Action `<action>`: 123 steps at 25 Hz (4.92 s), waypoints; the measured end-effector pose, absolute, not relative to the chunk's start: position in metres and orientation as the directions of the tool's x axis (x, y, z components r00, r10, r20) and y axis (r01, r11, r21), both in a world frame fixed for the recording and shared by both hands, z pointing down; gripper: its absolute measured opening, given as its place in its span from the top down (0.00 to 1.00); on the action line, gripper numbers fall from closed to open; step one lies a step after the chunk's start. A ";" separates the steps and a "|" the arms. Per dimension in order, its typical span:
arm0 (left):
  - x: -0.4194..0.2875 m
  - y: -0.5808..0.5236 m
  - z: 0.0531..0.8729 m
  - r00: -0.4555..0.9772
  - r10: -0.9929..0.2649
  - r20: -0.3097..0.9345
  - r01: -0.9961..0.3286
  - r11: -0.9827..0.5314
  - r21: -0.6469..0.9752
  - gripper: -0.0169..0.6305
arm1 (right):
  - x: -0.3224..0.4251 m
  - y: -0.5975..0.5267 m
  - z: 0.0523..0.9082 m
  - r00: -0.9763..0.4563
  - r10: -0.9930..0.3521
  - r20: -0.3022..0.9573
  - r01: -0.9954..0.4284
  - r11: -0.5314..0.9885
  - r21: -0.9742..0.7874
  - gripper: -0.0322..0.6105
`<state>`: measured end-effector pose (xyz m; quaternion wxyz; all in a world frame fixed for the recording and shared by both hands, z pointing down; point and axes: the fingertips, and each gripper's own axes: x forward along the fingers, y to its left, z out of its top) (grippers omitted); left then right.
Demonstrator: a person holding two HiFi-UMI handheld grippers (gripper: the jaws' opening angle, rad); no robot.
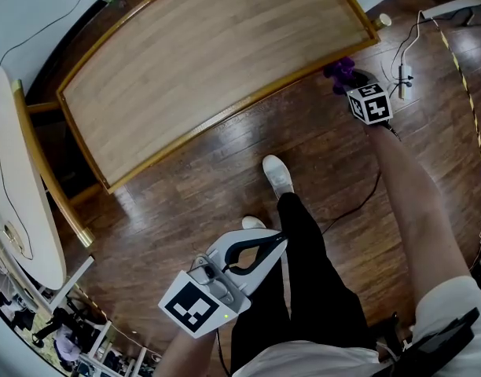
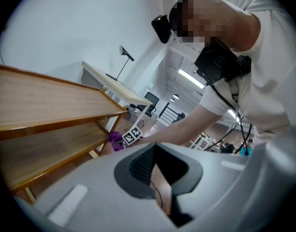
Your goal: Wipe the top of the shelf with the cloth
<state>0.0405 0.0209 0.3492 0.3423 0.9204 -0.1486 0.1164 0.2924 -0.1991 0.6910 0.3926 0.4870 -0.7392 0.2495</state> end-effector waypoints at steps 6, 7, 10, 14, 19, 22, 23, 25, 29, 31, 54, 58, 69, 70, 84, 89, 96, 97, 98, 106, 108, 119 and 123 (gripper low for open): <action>0.031 0.026 0.346 0.922 -0.235 0.307 -0.377 -0.721 0.581 0.95 | 0.272 -0.188 0.684 -0.242 -0.533 0.811 -0.916 0.401 -0.009 0.80; 0.027 0.029 0.345 0.920 -0.241 0.308 -0.382 -0.718 0.581 0.95 | 0.261 -0.181 0.683 -0.258 -0.531 0.807 -0.914 0.405 -0.025 0.80; 0.013 0.039 0.344 0.913 -0.269 0.308 -0.404 -0.707 0.580 0.95 | 0.211 -0.156 0.680 -0.347 -0.509 0.787 -0.889 0.447 -0.103 0.80; -0.015 0.054 0.339 0.895 -0.335 0.294 -0.446 -0.691 0.570 0.95 | 0.105 -0.108 0.680 -0.508 -0.416 0.755 -0.787 0.579 -0.211 0.80; -0.068 0.078 0.345 0.842 -0.426 0.330 -0.538 -0.627 0.563 0.95 | -0.040 -0.057 0.692 -0.649 -0.246 0.720 -0.613 0.730 -0.302 0.80; -0.102 0.088 0.347 0.793 -0.496 0.354 -0.605 -0.575 0.551 0.95 | -0.119 -0.043 0.689 -0.710 -0.157 0.687 -0.505 0.793 -0.340 0.80; -0.112 0.091 0.346 0.778 -0.520 0.354 -0.623 -0.560 0.547 0.95 | -0.142 -0.038 0.687 -0.725 -0.130 0.677 -0.474 0.808 -0.352 0.80; -0.130 0.097 0.344 0.758 -0.550 0.351 -0.643 -0.541 0.542 0.95 | -0.182 -0.031 0.686 -0.742 -0.090 0.664 -0.429 0.825 -0.367 0.80; -0.155 0.115 0.349 0.732 -0.578 0.360 -0.668 -0.507 0.545 0.95 | -0.234 -0.024 0.700 -0.741 -0.041 0.671 -0.380 0.849 -0.368 0.80; -0.165 0.125 0.357 0.717 -0.586 0.377 -0.683 -0.483 0.548 0.95 | -0.249 -0.027 0.709 -0.734 -0.036 0.679 -0.378 0.851 -0.364 0.80; -0.094 0.082 0.363 0.828 -0.447 0.339 -0.559 -0.600 0.572 0.95 | -0.091 -0.111 0.716 -0.613 -0.229 0.756 -0.595 0.764 -0.251 0.80; -0.065 0.070 0.361 0.857 -0.394 0.332 -0.515 -0.635 0.576 0.95 | -0.031 -0.124 0.718 -0.571 -0.269 0.776 -0.648 0.727 -0.225 0.80; -0.008 0.040 0.367 0.902 -0.275 0.333 -0.427 -0.686 0.589 0.95 | 0.143 -0.168 0.720 -0.410 -0.402 0.819 -0.808 0.577 -0.122 0.80; -0.004 0.037 0.367 0.905 -0.266 0.332 -0.420 -0.690 0.590 0.95 | 0.157 -0.171 0.719 -0.394 -0.411 0.822 -0.820 0.562 -0.112 0.80; 0.033 -0.003 0.368 0.921 -0.213 0.325 -0.373 -0.717 0.588 0.95 | 0.278 -0.201 0.712 -0.263 -0.449 0.854 -0.878 0.478 -0.019 0.80; 0.037 -0.008 0.368 0.918 -0.218 0.331 -0.382 -0.709 0.592 0.95 | 0.307 -0.205 0.712 -0.218 -0.462 0.860 -0.906 0.422 -0.003 0.80; 0.042 -0.015 0.364 0.914 -0.241 0.326 -0.396 -0.705 0.588 0.95 | 0.315 -0.202 0.708 -0.211 -0.457 0.864 -0.912 0.411 -0.005 0.80; 0.043 -0.014 0.363 0.914 -0.241 0.326 -0.395 -0.705 0.589 0.95 | 0.315 -0.199 0.707 -0.214 -0.454 0.865 -0.908 0.418 -0.005 0.80; 0.045 -0.013 0.362 0.915 -0.238 0.328 -0.394 -0.705 0.590 0.95 | 0.315 -0.196 0.706 -0.218 -0.451 0.865 -0.904 0.427 -0.006 0.80; 0.045 -0.009 0.351 0.901 -0.240 0.361 -0.414 -0.725 0.550 0.95 | 0.322 -0.155 0.688 -0.258 -0.417 0.871 -0.898 0.437 -0.057 0.80; 0.039 -0.005 0.344 0.894 -0.253 0.369 -0.429 -0.721 0.544 0.95 | 0.320 -0.134 0.676 -0.272 -0.415 0.868 -0.895 0.440 -0.070 0.80; 0.005 0.113 0.302 0.883 -0.266 0.387 -0.444 -0.741 0.505 0.95 | 0.266 0.039 0.564 -0.391 -0.454 0.801 -0.876 0.450 -0.172 0.80; -0.025 0.190 0.284 0.863 -0.335 0.379 -0.491 -0.734 0.468 0.95 | 0.239 0.105 0.521 -0.411 -0.498 0.764 -0.870 0.465 -0.165 0.80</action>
